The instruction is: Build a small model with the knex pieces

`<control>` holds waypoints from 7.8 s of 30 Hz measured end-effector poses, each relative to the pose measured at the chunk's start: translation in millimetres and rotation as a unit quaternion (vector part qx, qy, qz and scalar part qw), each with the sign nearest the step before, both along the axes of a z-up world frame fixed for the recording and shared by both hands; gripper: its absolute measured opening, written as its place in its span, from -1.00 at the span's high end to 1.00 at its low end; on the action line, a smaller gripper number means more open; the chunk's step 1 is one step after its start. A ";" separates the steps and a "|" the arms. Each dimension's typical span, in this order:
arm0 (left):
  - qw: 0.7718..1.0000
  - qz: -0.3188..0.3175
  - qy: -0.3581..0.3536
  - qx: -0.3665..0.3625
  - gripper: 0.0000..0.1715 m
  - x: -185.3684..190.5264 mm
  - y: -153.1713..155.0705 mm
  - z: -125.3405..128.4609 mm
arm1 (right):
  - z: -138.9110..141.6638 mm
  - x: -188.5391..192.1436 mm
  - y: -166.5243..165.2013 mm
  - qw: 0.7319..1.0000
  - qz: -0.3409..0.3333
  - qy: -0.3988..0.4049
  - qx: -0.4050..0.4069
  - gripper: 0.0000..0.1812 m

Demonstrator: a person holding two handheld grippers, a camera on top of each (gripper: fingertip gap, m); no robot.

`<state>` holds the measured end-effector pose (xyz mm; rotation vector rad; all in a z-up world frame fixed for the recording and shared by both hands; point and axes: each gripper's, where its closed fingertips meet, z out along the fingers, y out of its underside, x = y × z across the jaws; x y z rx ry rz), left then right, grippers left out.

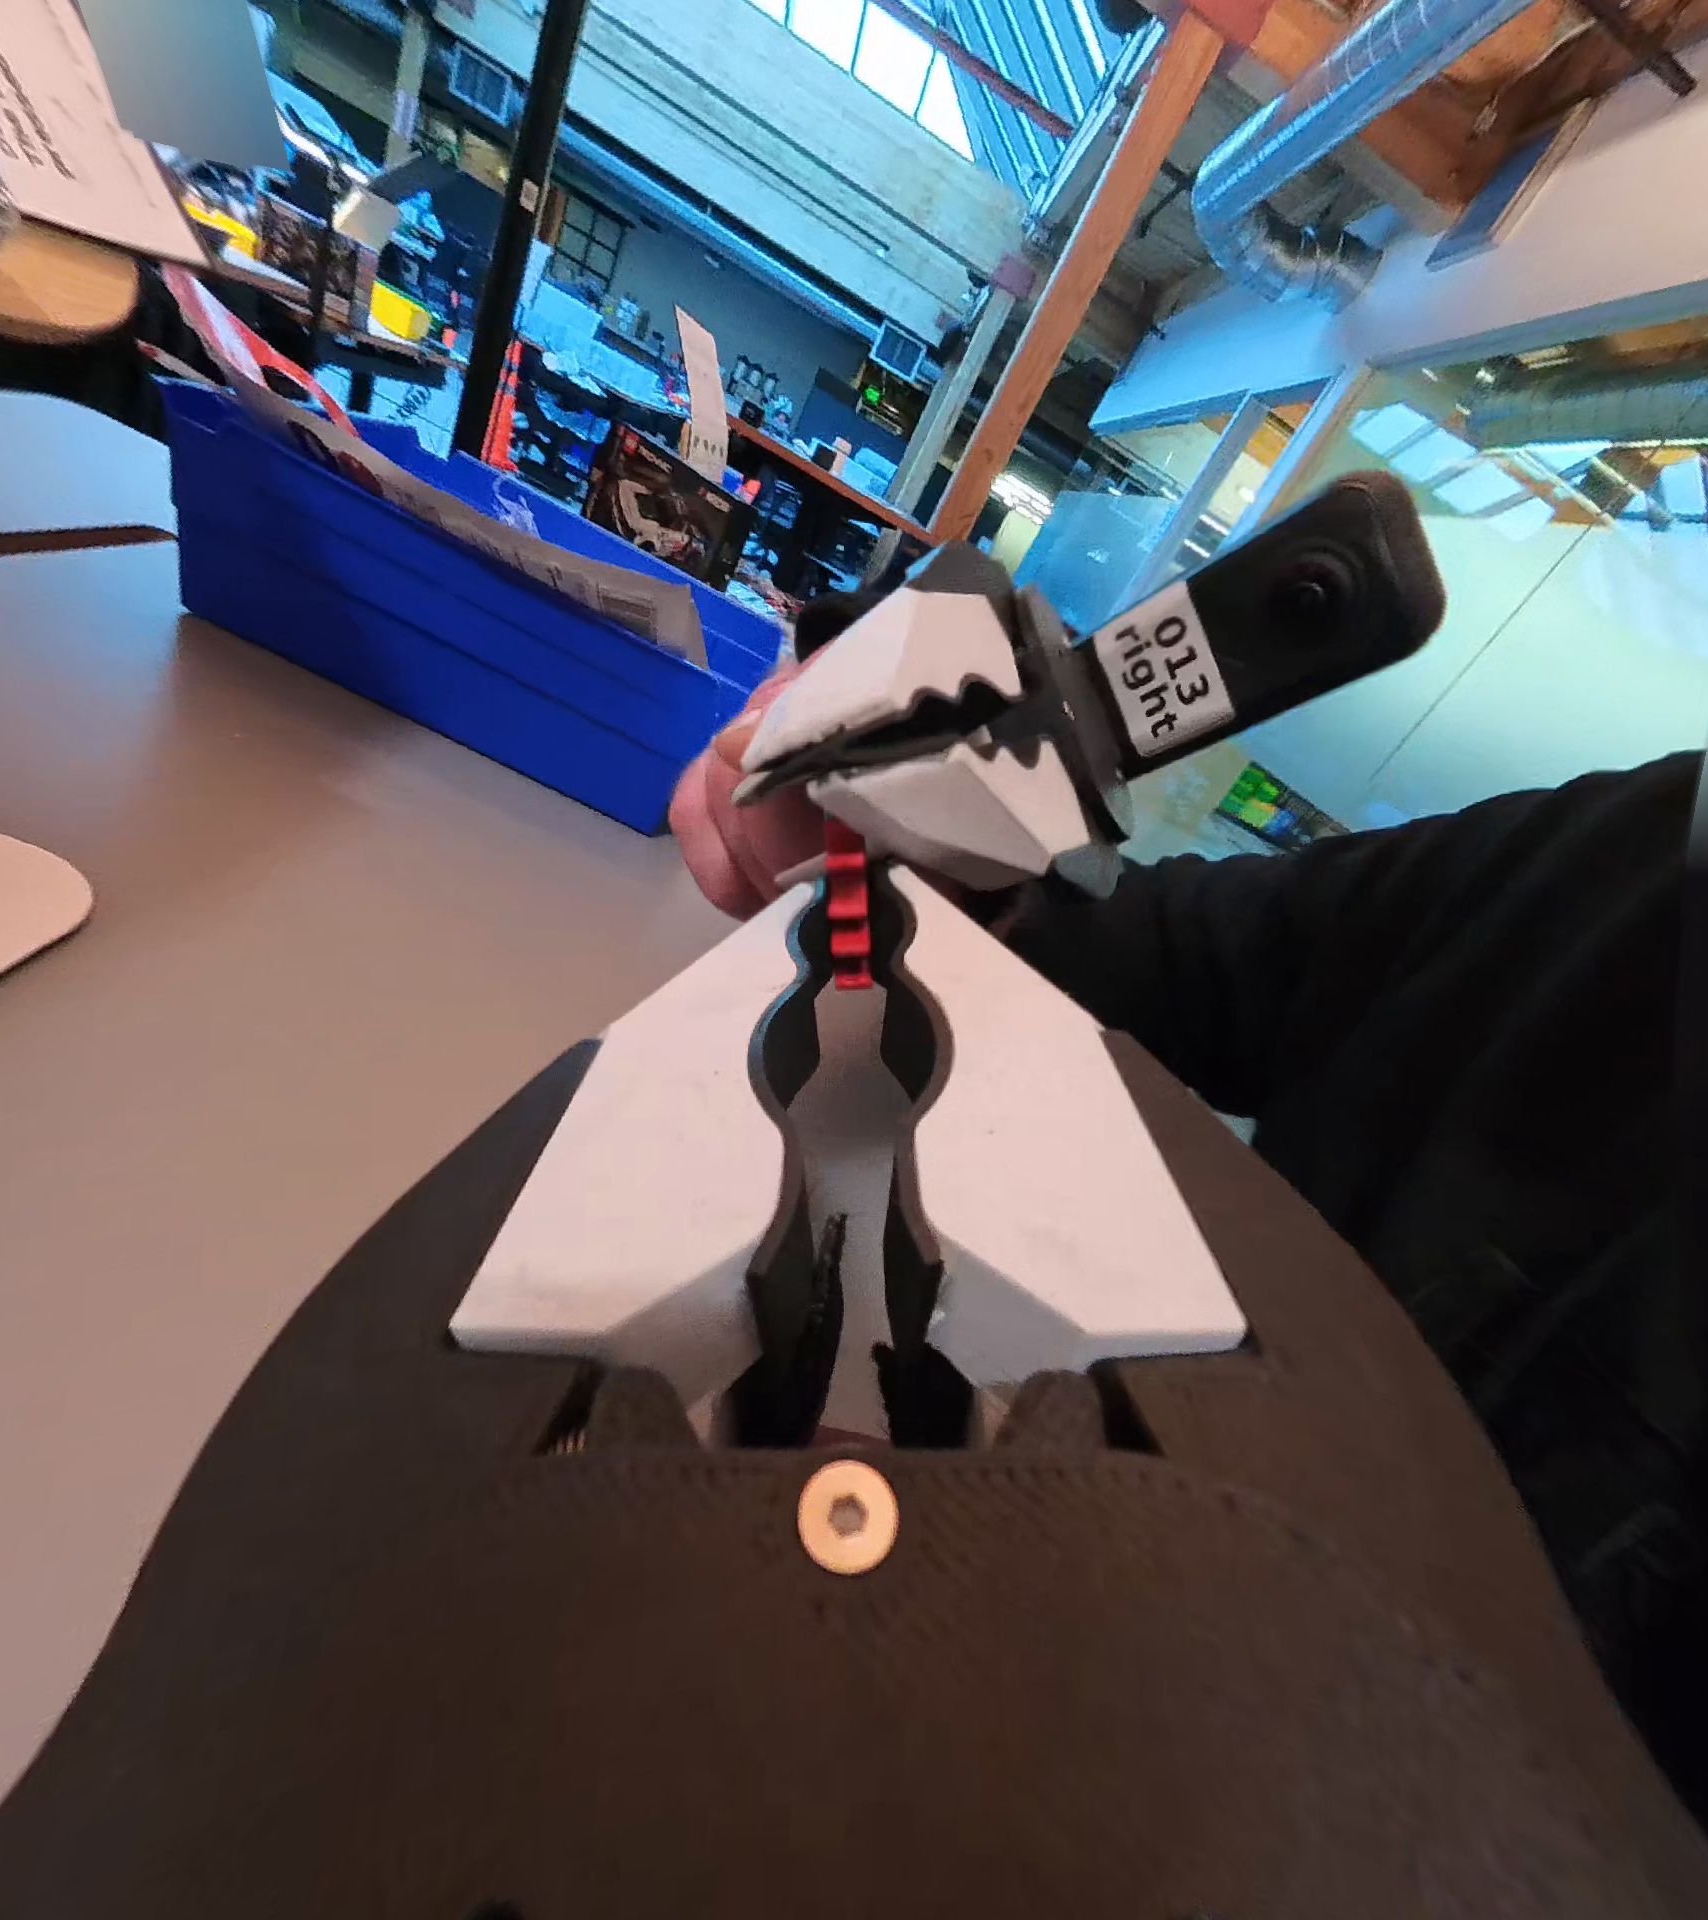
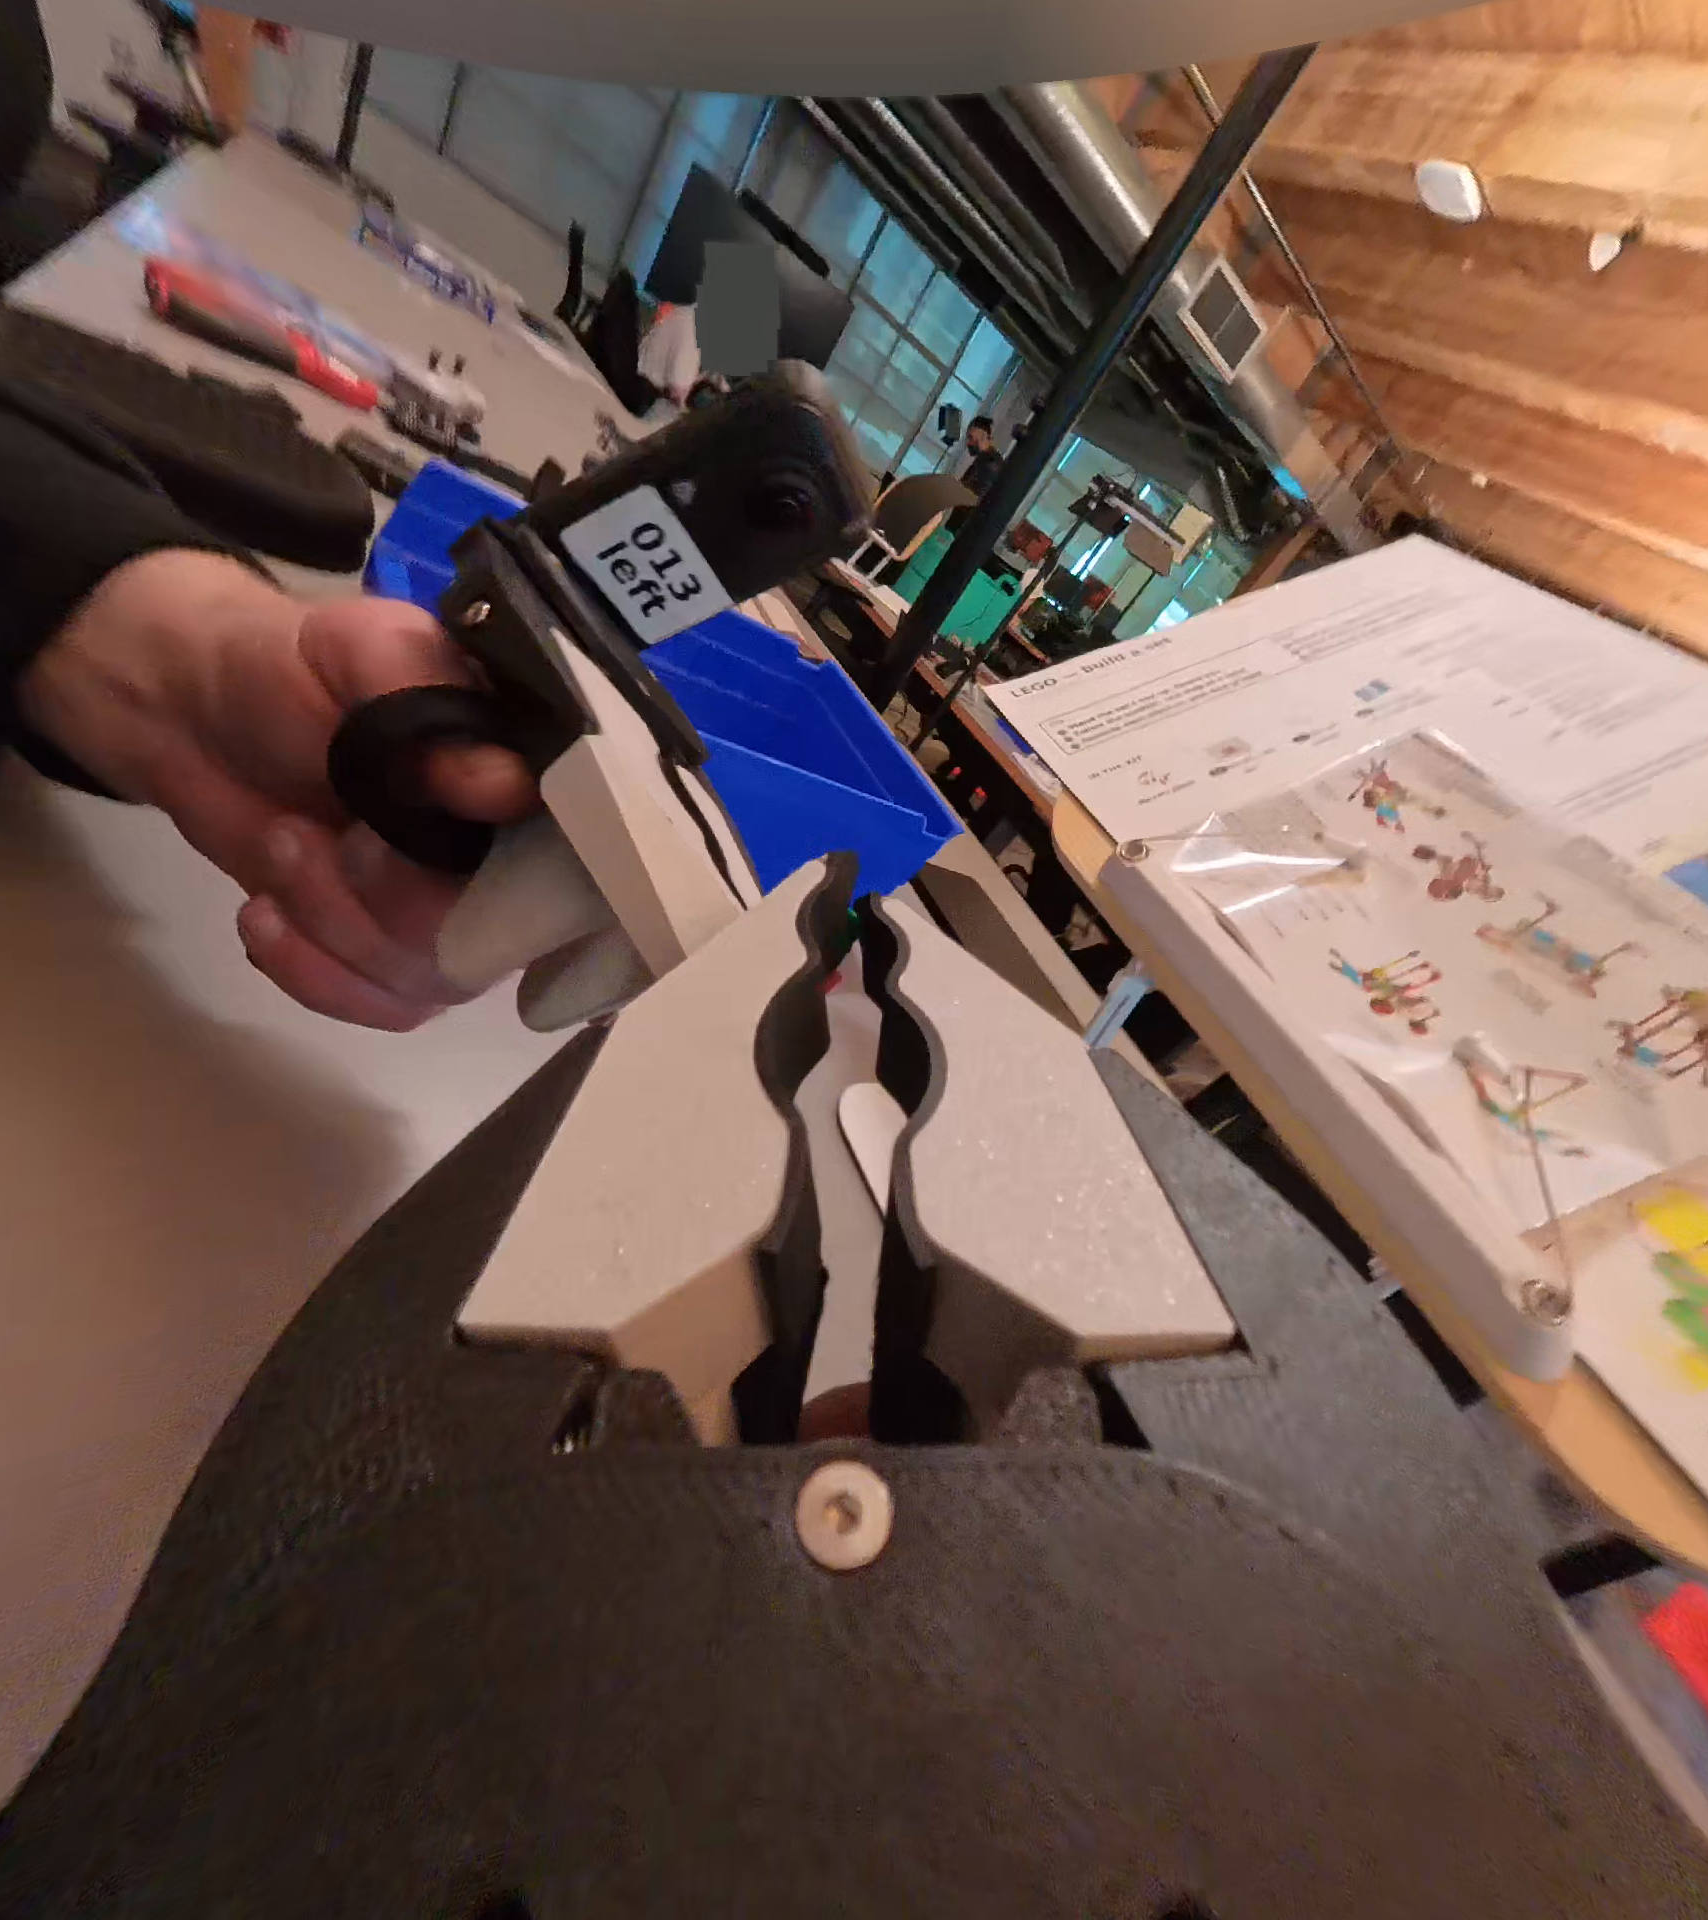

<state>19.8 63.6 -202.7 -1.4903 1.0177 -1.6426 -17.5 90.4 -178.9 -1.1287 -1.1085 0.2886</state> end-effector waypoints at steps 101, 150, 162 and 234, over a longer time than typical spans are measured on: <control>0.998 0.066 -0.021 0.010 0.97 0.8 21.6 13.5 | 16.9 3.1 -8.8 0.999 -0.014 0.011 0.034 0.98; 0.809 0.113 0.366 0.446 0.55 -42.3 13.9 -106.3 | -73.3 29.0 48.0 0.972 0.009 -0.004 -0.235 0.97; 0.867 -0.031 0.389 0.309 0.95 -21.8 -13.7 -155.2 | -85.9 24.6 44.2 0.969 0.017 -0.032 -0.245 0.97; 0.833 -0.014 0.359 0.421 0.78 -19.3 -28.5 -141.9 | -167.2 19.1 -26.5 0.893 0.153 -0.267 -0.329 0.97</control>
